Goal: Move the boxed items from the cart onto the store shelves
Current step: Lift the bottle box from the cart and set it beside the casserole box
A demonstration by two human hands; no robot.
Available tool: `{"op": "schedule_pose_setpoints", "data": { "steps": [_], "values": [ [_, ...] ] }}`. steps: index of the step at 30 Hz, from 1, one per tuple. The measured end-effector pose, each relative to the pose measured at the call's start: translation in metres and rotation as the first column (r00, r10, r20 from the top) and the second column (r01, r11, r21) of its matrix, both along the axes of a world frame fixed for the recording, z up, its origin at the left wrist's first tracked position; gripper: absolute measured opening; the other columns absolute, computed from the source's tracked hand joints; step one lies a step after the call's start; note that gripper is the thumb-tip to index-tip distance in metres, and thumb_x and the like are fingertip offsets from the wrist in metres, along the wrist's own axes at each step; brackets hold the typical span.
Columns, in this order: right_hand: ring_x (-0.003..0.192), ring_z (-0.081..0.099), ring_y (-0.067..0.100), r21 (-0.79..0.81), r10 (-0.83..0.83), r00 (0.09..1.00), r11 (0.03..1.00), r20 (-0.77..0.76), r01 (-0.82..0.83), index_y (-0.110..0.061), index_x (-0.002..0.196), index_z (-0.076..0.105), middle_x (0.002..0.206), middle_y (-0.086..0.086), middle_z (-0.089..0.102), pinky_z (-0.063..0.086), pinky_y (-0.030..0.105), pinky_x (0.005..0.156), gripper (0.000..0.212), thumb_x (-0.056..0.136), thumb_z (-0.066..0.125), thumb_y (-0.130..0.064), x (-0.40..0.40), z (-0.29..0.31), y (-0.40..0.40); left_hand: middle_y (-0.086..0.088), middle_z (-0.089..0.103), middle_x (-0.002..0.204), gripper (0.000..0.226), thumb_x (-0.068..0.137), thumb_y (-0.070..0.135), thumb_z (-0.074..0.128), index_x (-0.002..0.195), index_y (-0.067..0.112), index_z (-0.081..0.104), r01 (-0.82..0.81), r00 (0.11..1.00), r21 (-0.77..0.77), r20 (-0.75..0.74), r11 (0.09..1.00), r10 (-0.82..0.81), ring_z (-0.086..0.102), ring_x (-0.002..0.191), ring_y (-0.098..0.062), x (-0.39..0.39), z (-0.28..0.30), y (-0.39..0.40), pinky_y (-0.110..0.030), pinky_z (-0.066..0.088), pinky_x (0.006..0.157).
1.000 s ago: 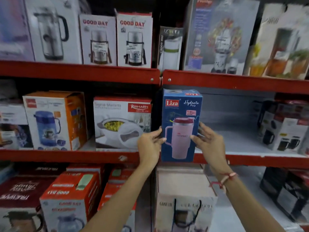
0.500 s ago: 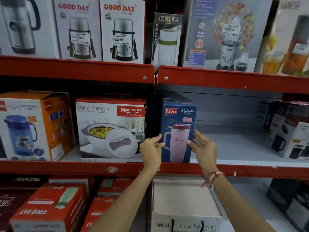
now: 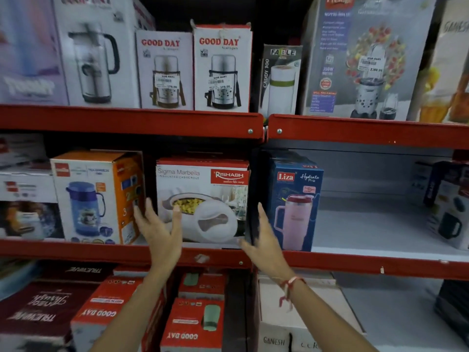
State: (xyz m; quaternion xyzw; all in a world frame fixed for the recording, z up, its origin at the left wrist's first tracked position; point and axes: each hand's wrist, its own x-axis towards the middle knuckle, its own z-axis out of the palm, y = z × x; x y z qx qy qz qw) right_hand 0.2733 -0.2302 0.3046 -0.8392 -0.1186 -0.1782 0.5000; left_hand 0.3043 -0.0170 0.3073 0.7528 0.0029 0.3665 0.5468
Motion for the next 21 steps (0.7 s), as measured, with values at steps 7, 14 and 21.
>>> {"op": "schedule_pose_setpoints", "data": {
  "steps": [7, 14, 21],
  "values": [
    [0.111, 0.061, 0.028, -0.119, -0.01, 0.989, 0.993, -0.146, -0.007, -0.051, 0.132, -0.028, 0.138, 0.009, 0.054, 0.046, 0.032, 0.091, 0.11, 0.083, 0.066, -0.023, -0.003, -0.006, 0.024, -0.005, 0.024, 0.154, 0.061, 0.09, 0.056, 0.011, 0.145, 0.033, -0.001, 0.347, 0.884, 0.102, -0.367, 0.932, -0.289, 0.029, 0.137, -0.032, -0.019, 0.003, 0.039, -0.045, 0.022, 0.113],
    [0.1, 0.067, 0.025, -0.14, -0.054, 0.992, 0.989, -0.113, 0.038, -0.049, 0.137, -0.023, 0.127, 0.008, 0.062, 0.053, 0.035, 0.088, 0.106, 0.084, 0.064, -0.019, -0.014, -0.009, 0.025, -0.002, 0.023, 0.155, 0.065, 0.086, 0.063, 0.011, 0.145, 0.034, 0.007, 0.391, 0.86, 0.158, -0.413, 0.907, -0.299, 0.029, 0.138, -0.03, -0.028, -0.001, 0.054, -0.044, 0.025, 0.111],
    [0.125, 0.048, 0.021, 0.218, -0.42, 0.896, 0.897, 0.145, 0.385, -0.028, 0.142, 0.031, 0.14, 0.006, 0.048, 0.045, 0.047, 0.103, 0.062, 0.089, 0.061, -0.017, -0.019, -0.005, 0.003, -0.004, 0.05, 0.122, 0.036, 0.095, 0.029, 0.04, 0.129, 0.018, 0.043, 0.044, 0.994, 0.22, 0.086, 0.975, -0.064, 0.052, 0.11, -0.02, -0.035, -0.005, 0.004, -0.037, 0.047, 0.092]
  ]
}}
